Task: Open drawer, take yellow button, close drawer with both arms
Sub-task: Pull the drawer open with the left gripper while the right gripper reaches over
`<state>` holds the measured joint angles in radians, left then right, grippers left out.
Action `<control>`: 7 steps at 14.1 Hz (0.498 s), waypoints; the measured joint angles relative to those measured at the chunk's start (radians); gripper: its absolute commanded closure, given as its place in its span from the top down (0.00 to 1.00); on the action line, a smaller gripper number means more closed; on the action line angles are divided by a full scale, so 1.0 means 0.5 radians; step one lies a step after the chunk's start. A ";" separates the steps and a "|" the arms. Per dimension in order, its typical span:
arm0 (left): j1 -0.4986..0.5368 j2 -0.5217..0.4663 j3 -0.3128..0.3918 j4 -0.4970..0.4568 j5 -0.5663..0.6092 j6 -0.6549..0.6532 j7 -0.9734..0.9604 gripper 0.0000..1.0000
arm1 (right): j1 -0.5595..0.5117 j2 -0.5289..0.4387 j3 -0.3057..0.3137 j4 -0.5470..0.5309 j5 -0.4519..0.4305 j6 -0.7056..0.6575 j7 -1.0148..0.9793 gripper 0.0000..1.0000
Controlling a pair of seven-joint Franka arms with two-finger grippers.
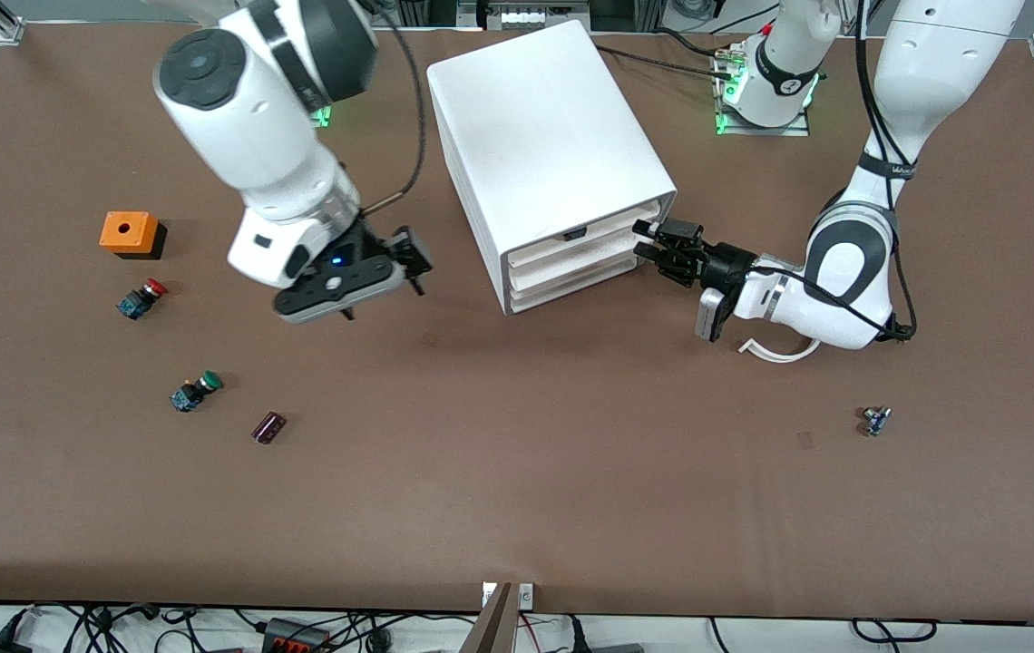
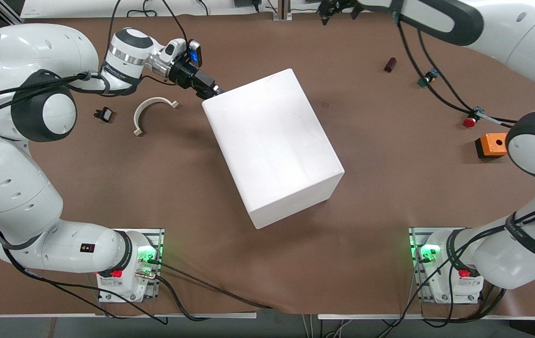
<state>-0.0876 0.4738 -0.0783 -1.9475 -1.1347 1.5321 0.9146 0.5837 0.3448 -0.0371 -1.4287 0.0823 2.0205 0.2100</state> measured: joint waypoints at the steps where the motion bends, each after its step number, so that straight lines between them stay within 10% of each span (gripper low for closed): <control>1: -0.009 0.003 -0.007 -0.009 -0.001 0.000 0.004 0.55 | 0.057 0.050 0.000 0.062 0.000 0.020 0.078 1.00; 7: -0.022 0.015 -0.065 -0.063 -0.004 0.002 0.081 0.11 | 0.242 0.305 0.000 0.245 0.001 0.265 0.305 1.00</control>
<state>-0.0988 0.4811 -0.1107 -1.9788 -1.1369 1.5332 0.9551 0.7048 0.4972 -0.0374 -1.3064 0.0830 2.1531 0.3623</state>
